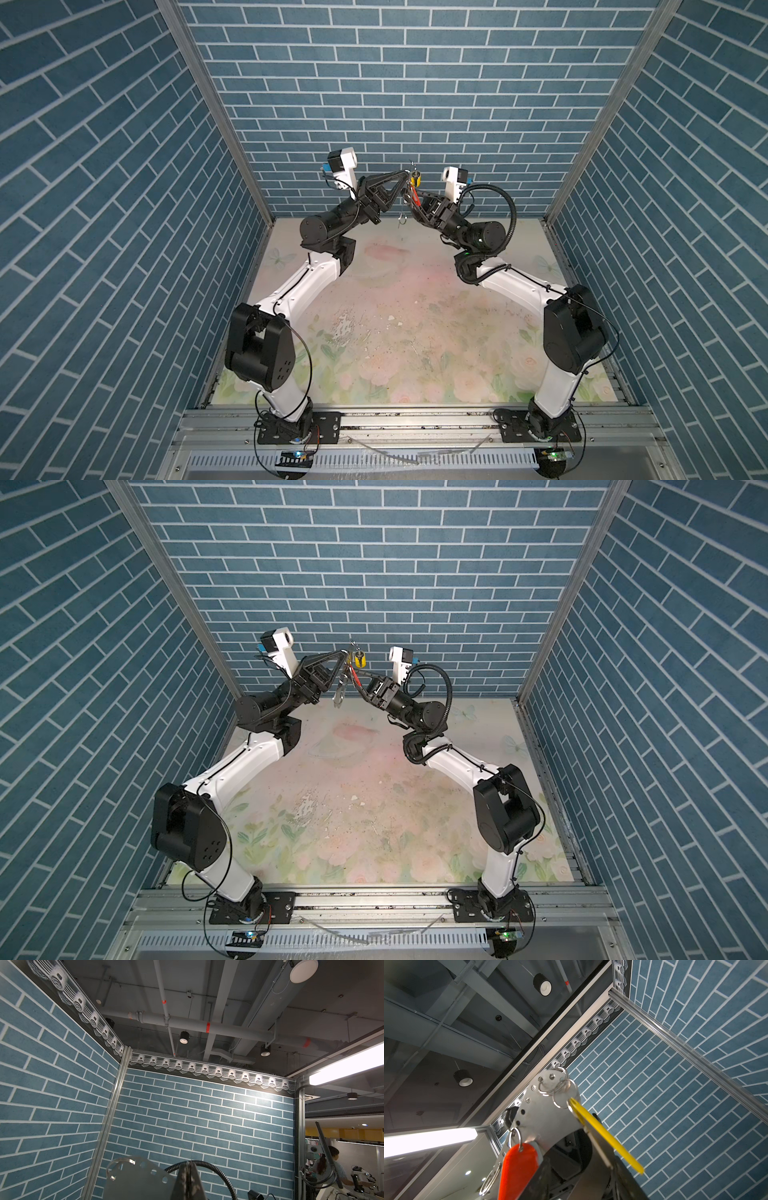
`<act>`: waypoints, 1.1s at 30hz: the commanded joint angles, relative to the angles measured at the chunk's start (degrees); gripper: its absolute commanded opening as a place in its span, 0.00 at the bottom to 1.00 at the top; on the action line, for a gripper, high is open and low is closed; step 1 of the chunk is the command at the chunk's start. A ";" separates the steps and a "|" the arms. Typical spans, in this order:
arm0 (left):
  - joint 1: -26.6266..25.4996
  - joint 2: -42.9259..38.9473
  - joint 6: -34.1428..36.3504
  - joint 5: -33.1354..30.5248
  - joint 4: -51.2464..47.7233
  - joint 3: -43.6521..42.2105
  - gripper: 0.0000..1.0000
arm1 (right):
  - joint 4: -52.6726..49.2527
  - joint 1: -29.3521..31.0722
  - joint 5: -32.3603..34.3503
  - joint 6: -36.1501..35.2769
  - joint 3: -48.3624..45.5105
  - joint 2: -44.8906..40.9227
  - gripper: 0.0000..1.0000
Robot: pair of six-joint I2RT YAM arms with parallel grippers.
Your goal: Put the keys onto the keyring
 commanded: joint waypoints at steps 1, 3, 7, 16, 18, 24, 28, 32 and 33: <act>0.39 0.53 0.57 0.72 1.74 1.27 0.00 | 3.23 0.51 -1.63 1.82 2.08 -1.09 0.45; 0.51 0.91 0.31 0.83 1.70 1.55 0.00 | 3.23 0.48 -1.47 1.82 1.69 -1.30 0.42; 1.05 0.89 0.21 0.66 1.71 1.19 0.00 | 3.23 0.34 -0.93 1.73 0.27 -1.98 0.37; 1.24 -0.38 0.69 1.16 1.70 -1.25 0.00 | 3.23 0.24 0.00 0.95 -1.51 -3.22 0.28; 1.25 -0.81 1.08 1.11 1.70 -2.18 0.00 | 3.23 0.23 0.13 0.72 -1.96 -3.65 0.26; 1.28 -1.79 2.09 1.00 1.71 -4.37 0.00 | 3.25 -0.12 0.34 -0.07 -4.36 -5.56 0.22; 1.29 -1.90 2.39 0.89 1.70 -4.90 0.00 | 3.23 -0.31 0.22 -0.64 -5.99 -7.20 0.21; 1.25 -1.64 2.41 0.51 1.71 -5.01 0.00 | 3.17 -0.48 -0.03 -1.25 -7.45 -8.42 0.20; 1.24 -1.57 2.27 0.37 1.75 -4.98 0.00 | 3.23 -0.45 -0.13 -1.34 -7.58 -8.64 0.20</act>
